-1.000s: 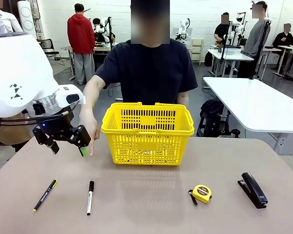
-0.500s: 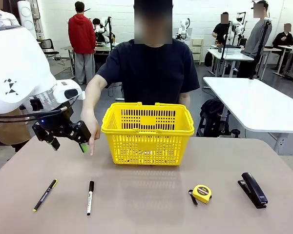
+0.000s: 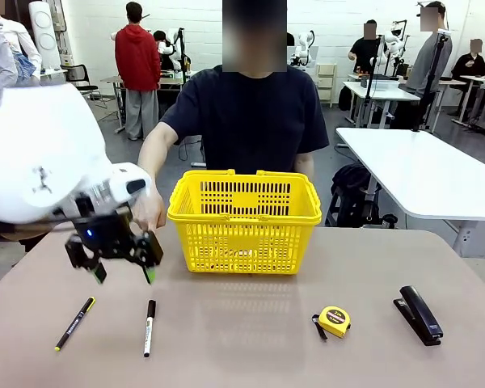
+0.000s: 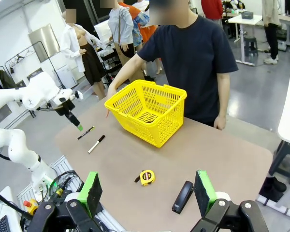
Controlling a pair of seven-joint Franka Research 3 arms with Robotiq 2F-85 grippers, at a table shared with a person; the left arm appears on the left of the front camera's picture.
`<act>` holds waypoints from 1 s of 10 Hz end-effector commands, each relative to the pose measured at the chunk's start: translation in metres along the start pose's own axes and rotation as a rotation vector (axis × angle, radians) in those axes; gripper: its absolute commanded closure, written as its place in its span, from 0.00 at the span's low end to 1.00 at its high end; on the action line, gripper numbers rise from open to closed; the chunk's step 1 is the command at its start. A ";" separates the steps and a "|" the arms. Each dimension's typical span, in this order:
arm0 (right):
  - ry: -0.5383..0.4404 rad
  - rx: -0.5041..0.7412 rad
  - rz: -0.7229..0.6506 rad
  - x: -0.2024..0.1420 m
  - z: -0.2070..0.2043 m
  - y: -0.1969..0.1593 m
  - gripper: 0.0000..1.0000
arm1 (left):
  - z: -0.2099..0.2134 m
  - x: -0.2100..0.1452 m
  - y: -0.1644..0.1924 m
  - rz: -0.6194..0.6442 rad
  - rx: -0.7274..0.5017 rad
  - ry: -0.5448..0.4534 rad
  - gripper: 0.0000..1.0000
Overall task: Place the items the person wants into the basket.
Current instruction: Pick up the item the person points to and place it in the Market Basket.
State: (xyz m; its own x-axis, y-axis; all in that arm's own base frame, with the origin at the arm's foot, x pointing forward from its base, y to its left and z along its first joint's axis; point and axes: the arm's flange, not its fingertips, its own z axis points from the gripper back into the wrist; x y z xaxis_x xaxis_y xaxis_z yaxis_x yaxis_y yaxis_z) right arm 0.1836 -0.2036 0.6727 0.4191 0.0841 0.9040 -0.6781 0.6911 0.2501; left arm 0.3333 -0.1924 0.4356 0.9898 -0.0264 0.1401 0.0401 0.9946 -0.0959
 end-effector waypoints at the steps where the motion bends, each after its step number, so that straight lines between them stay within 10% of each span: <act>1: -0.011 0.021 0.009 0.001 -0.002 0.000 0.00 | -0.039 -0.007 -0.022 0.109 0.070 -0.011 0.00; 10: -0.011 0.021 0.009 0.001 -0.002 0.000 0.00 | -0.115 0.016 -0.023 0.190 0.108 0.069 0.00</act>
State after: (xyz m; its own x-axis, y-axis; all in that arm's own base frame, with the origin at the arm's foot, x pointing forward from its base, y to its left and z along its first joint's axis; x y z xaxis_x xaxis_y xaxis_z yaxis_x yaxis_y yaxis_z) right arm 0.1837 -0.2036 0.6726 0.4195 0.0845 0.9038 -0.6779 0.6913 0.2501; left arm 0.3549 -0.2211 0.3309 0.9916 0.1248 0.0325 -0.1238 0.9918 -0.0328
